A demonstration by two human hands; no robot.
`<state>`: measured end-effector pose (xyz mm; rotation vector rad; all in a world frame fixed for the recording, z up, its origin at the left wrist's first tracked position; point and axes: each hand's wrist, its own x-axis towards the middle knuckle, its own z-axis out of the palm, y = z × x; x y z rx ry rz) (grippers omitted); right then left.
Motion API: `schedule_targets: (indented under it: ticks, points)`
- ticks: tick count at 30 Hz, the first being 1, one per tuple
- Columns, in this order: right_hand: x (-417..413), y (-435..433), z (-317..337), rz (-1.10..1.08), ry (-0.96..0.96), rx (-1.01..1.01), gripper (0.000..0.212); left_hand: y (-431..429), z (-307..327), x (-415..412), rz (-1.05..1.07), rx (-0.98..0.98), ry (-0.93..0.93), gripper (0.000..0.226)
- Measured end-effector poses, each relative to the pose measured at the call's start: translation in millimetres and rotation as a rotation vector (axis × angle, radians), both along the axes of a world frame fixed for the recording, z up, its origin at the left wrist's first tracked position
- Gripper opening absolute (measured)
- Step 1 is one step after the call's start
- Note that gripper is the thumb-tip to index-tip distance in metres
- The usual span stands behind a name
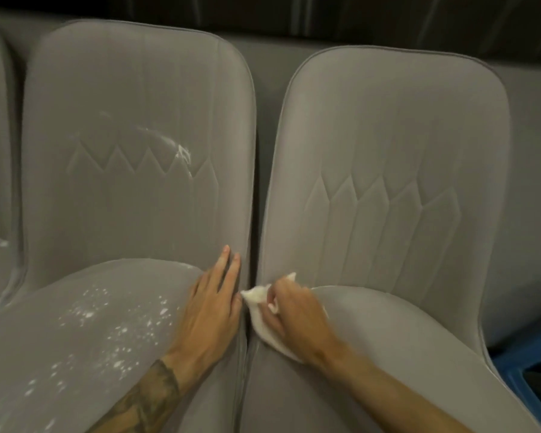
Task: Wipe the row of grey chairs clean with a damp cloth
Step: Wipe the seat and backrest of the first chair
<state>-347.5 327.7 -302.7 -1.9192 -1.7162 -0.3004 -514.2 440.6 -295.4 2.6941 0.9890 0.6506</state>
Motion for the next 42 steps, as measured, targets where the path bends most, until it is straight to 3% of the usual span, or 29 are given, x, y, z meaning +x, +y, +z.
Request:
schedule_targets:
  ticks: [2,4,7,12,16,22,27,31,35,39,42]
  points:
    - [-1.7,-13.1,-11.1,0.075,0.03,-0.247,0.028,-12.2,-3.3,-0.6,0.021,-0.046,0.036,0.071]
    - [9.3,-24.0,-18.4,0.045,0.004,-0.343,0.03,-25.4,-8.5,0.5,0.04,-0.079,0.074,0.074]
    - [53.8,-37.7,-10.0,-0.28,0.039,-0.434,0.03,-40.8,-15.1,-0.5,0.035,-0.093,0.136,0.076]
    - [125.2,-83.6,1.7,-0.83,0.104,-0.409,0.029,-53.7,-21.0,-1.9,0.032,-0.069,0.236,0.089]
    - [135.4,-115.3,-6.7,-0.991,0.15,-0.315,0.04,-57.5,-26.0,-3.5,0.031,-0.075,0.216,0.084]
    - [116.5,-58.6,1.3,-0.999,0.309,-0.266,0.041,-53.6,-31.9,-3.4,0.012,-0.08,0.222,0.082]
    - [44.2,2.2,-7.7,-0.623,0.159,-0.253,0.03,-53.2,-35.5,-2.2,0.02,-0.054,0.258,0.08]
    - [70.8,-26.0,-9.9,-0.269,0.028,-0.359,0.029,-53.0,-34.3,-2.6,0.014,-0.046,0.281,0.082]
    - [100.2,-43.7,-19.3,-0.551,0.122,-0.323,0.029,-56.3,-29.0,-1.9,0.028,-0.046,0.301,0.082]
    - [34.0,5.2,-19.7,-0.536,0.22,-0.277,0.029,-54.7,-21.3,-2.0,0.03,-0.025,0.318,0.08]
    - [-8.9,-5.0,-22.1,-0.453,0.16,-0.211,0.03,-50.8,-15.2,-6.4,0.001,0.005,0.376,0.086]
